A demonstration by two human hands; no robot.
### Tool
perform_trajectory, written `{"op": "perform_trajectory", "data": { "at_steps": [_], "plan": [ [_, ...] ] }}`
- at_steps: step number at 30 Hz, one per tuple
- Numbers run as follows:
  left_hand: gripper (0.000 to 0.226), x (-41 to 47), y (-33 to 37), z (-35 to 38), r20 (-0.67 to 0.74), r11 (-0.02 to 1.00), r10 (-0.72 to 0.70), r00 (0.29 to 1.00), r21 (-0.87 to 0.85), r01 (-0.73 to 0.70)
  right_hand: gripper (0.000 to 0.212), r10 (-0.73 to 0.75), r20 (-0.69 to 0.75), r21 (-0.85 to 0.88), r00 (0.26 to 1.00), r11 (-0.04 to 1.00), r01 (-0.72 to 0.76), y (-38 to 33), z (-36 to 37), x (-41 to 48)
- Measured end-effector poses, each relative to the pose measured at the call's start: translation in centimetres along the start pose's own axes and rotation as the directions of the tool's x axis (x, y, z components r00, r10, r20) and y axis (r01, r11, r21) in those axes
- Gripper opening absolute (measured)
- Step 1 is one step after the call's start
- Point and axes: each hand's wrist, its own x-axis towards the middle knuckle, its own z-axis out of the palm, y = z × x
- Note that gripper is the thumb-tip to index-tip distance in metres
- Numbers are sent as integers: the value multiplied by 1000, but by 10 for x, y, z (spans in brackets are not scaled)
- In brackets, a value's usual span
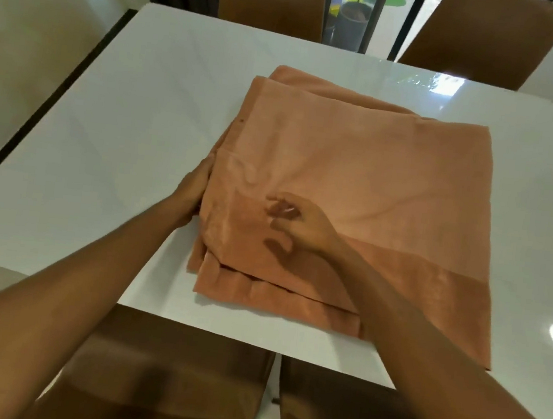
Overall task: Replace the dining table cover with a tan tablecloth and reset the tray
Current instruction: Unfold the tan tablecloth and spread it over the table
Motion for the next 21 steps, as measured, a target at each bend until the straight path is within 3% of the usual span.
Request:
{"op": "perform_trajectory", "data": {
  "at_steps": [2,5,9,11,14,17,21],
  "plan": [
    [58,2,7,2,99,999,-28,995,-29,31,55,60,-32,27,998,998,-59,1,9,13],
    [62,-1,14,8,49,971,-78,996,232,65,69,114,-57,115,992,988,-107,3,25,25],
    [33,-18,17,35,134,887,75,988,444,-127,42,125,-87,256,988,961,-99,7,26,25],
    [31,-31,12,52,175,760,190,966,597,-258,35,135,-126,323,983,942,-88,6,21,24],
    [32,-49,1,81,229,491,322,919,789,-369,31,209,-150,468,966,876,-117,4,10,23],
    [30,-62,-1,104,266,481,387,883,758,-440,28,283,-169,534,944,831,-154,-2,-2,22],
    [32,-70,4,124,331,507,415,847,689,-518,41,337,-244,506,909,844,-177,-10,-12,25]
  ]
}}
